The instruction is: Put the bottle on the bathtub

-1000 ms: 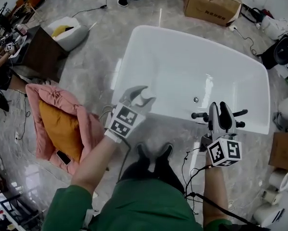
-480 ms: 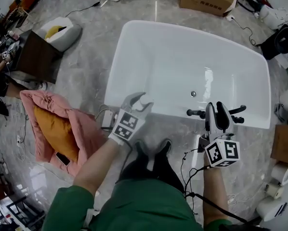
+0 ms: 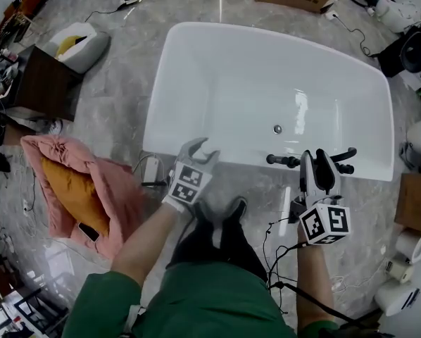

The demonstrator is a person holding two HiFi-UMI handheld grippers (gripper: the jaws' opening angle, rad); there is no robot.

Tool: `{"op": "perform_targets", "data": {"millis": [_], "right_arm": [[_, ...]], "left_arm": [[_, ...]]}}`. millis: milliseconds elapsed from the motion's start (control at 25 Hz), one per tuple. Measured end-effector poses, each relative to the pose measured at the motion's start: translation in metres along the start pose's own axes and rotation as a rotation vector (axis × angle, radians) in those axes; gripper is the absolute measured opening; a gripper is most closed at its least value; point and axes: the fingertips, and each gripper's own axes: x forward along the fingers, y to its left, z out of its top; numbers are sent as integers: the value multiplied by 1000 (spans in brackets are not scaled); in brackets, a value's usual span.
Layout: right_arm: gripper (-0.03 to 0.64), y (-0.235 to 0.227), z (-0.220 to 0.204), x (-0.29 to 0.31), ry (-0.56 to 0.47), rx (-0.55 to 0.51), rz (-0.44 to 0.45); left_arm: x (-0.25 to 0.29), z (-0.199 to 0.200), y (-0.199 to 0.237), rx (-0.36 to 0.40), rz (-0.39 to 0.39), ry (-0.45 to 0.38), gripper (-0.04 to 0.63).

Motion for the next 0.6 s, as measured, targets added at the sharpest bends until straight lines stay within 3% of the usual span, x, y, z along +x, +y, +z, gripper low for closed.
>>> {"op": "perform_targets", "data": {"millis": [600], "right_arm": [[147, -9, -31, 7, 52, 23, 8]], "left_arm": [[26, -23, 6, -87, 105, 29, 169]]}}
